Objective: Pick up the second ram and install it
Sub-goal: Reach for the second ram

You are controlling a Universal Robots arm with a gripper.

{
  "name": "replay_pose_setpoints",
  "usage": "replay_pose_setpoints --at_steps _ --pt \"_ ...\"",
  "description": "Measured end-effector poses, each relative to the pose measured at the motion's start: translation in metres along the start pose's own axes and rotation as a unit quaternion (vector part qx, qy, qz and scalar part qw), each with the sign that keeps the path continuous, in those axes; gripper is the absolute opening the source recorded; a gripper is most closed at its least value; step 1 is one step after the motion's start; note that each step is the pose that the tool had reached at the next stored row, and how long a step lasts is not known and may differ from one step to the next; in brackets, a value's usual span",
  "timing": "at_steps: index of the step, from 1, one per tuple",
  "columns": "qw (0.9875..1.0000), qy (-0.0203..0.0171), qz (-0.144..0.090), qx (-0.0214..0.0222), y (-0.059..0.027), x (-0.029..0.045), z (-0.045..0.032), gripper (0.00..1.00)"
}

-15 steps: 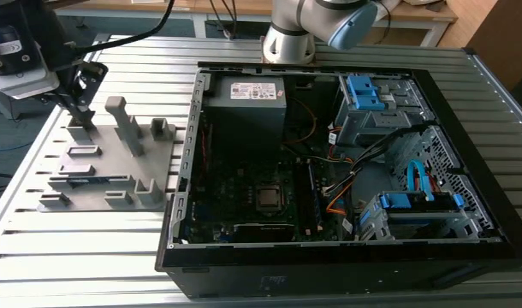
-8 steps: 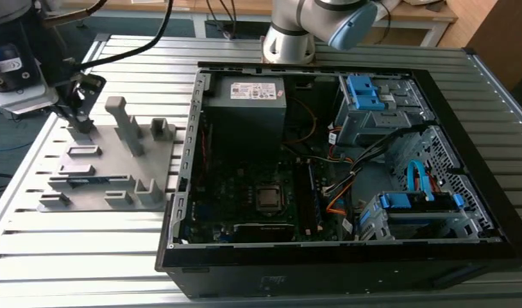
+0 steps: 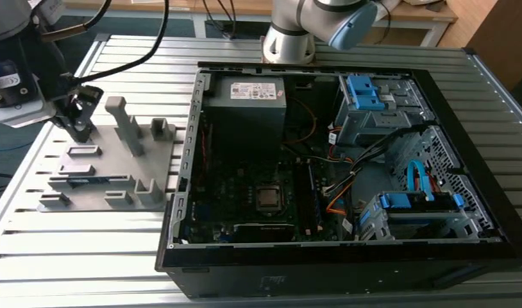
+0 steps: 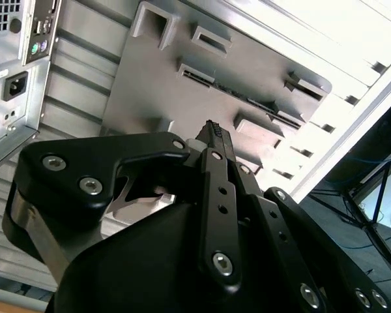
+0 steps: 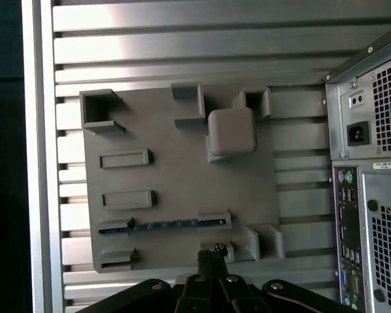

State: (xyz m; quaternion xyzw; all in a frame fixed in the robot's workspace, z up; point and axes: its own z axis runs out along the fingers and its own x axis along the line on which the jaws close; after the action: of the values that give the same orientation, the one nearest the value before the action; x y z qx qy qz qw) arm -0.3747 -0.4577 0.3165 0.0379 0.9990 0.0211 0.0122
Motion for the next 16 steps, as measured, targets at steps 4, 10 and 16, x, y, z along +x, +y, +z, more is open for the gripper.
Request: replay_pose_setpoints --at_steps 4,10,16 --pt "1.0 0.0 0.0 0.0001 -0.0025 0.0022 0.0051 0.1" --pt "1.0 -0.0001 0.0 0.0001 -0.0061 0.0059 0.0128 0.1" --pt "1.0 0.0 0.0 0.0001 -0.0098 0.0098 0.0202 0.1"
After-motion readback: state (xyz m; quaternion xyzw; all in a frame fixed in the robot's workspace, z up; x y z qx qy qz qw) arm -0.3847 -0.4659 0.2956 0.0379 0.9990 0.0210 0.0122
